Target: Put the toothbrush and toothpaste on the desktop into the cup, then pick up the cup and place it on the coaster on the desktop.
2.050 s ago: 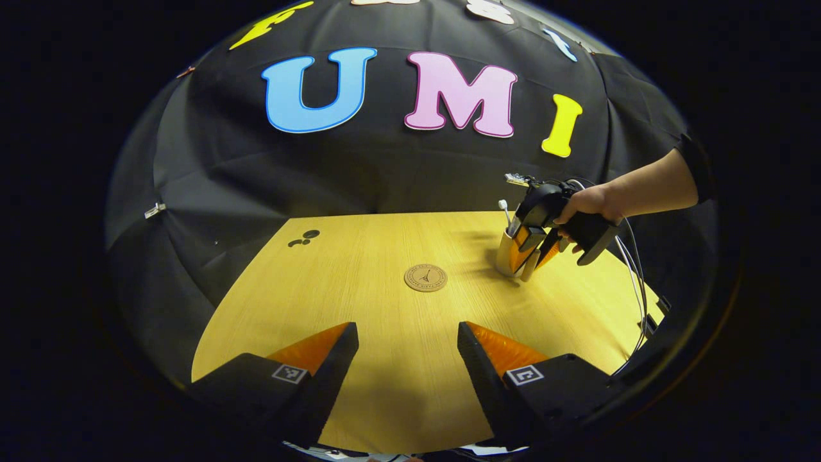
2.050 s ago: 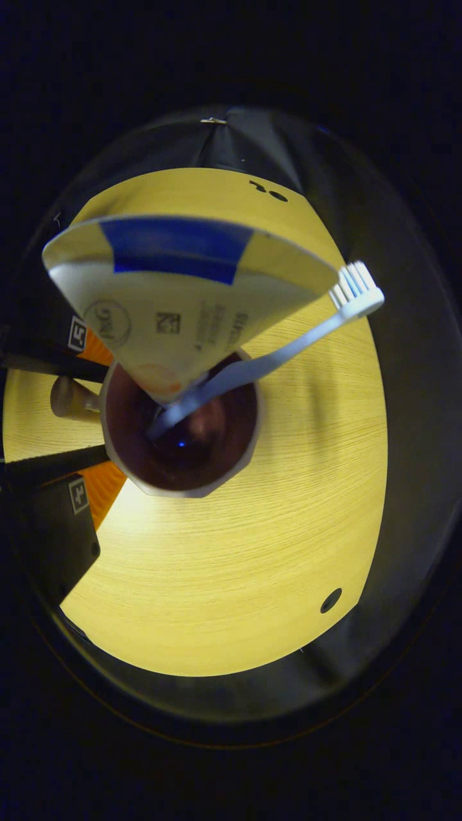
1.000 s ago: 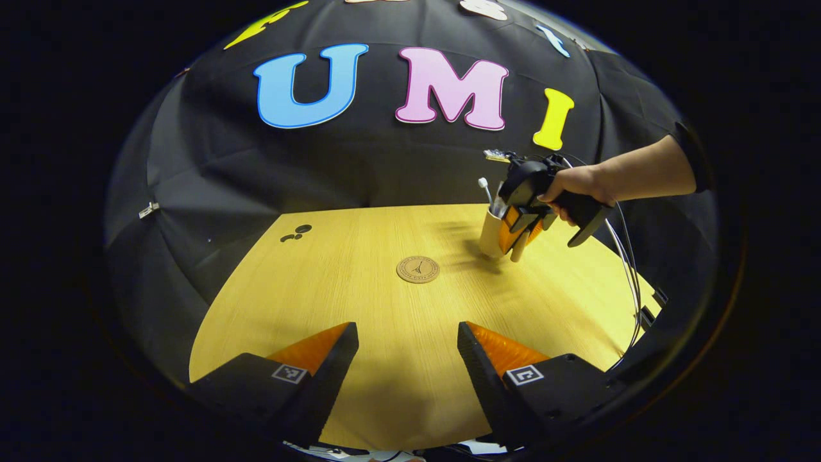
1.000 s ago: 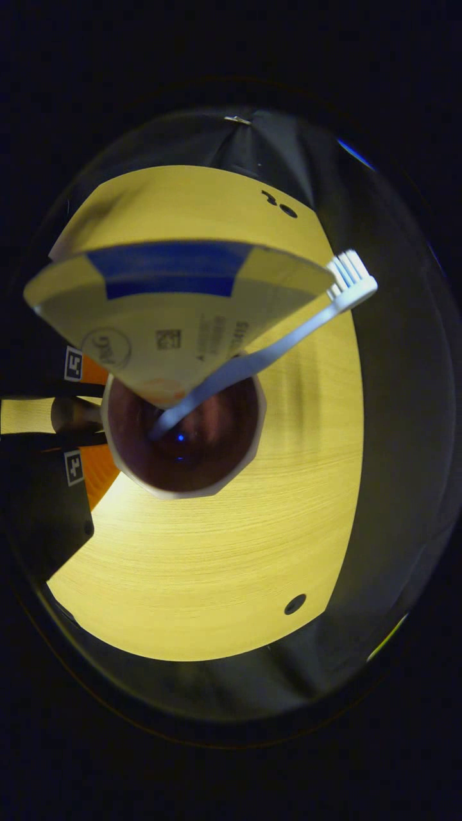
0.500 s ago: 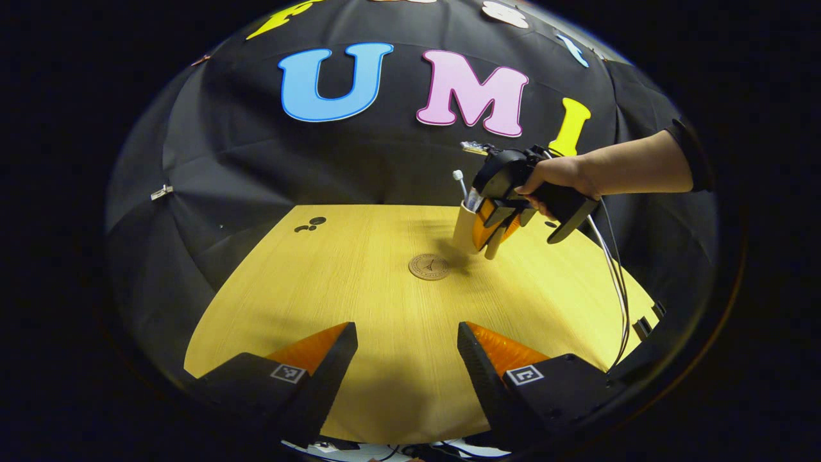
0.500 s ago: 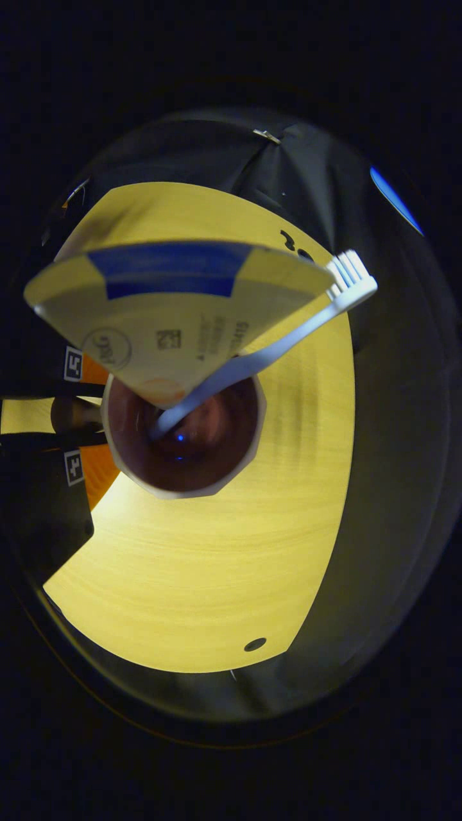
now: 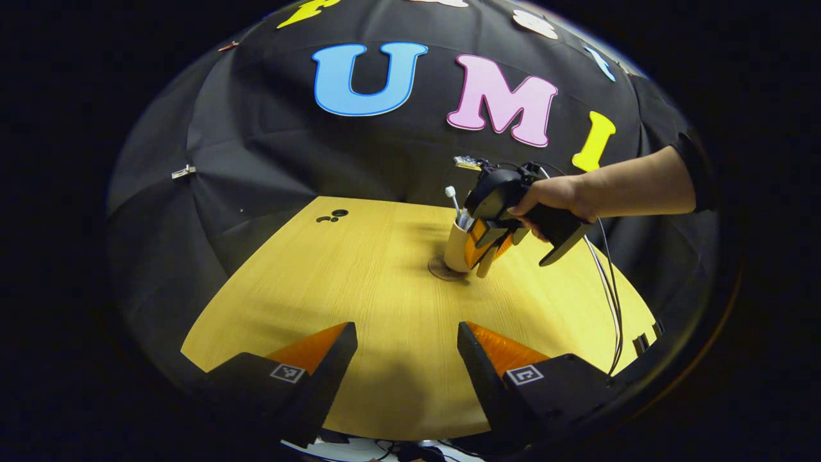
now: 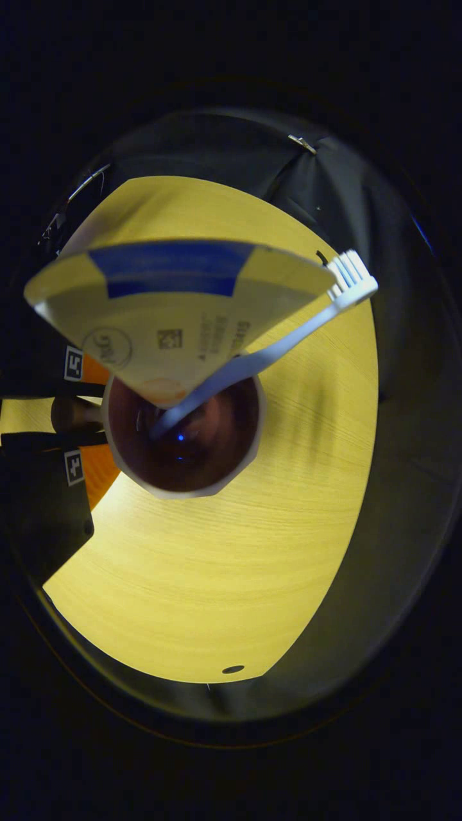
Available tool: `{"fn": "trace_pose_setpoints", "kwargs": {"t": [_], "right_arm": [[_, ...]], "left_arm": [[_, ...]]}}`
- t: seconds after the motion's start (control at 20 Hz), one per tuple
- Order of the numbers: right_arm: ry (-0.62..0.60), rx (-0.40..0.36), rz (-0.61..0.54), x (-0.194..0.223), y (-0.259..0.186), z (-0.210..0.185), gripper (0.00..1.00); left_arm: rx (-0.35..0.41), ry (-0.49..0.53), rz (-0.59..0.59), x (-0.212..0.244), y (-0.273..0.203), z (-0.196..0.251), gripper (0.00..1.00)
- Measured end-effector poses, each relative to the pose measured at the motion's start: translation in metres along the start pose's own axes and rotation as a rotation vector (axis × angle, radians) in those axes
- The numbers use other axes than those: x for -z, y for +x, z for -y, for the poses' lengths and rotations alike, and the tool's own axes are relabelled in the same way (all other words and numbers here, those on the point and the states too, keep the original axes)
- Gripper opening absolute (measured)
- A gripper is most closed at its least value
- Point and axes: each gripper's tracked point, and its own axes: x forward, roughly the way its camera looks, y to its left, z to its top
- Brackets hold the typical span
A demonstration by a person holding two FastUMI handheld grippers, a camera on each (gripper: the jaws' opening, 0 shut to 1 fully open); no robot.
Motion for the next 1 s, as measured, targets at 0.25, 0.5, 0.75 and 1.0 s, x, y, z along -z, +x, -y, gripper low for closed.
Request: {"fn": "trace_pose_setpoints", "kwargs": {"t": [0.25,0.5,0.75,1.0], "right_arm": [[-0.01,0.003,-0.01,0.002,0.0,-0.003,0.23],[-0.018,-0.005,-0.019,0.002,0.003,-0.006,0.24],[0.02,-0.06,-0.011,0.001,-0.006,-0.011,0.49],[0.043,-0.109,0.029,-0.001,-0.034,-0.012,0.99]], "left_arm": [[-0.012,-0.036,0.001,-0.004,-0.003,-0.016,0.97],[-0.03,-0.046,-0.021,0.004,0.003,-0.019,0.97],[-0.028,-0.038,-0.017,0.0,0.004,-0.022,0.97],[-0.006,-0.024,0.0,-0.013,0.011,-0.012,0.97]]}}
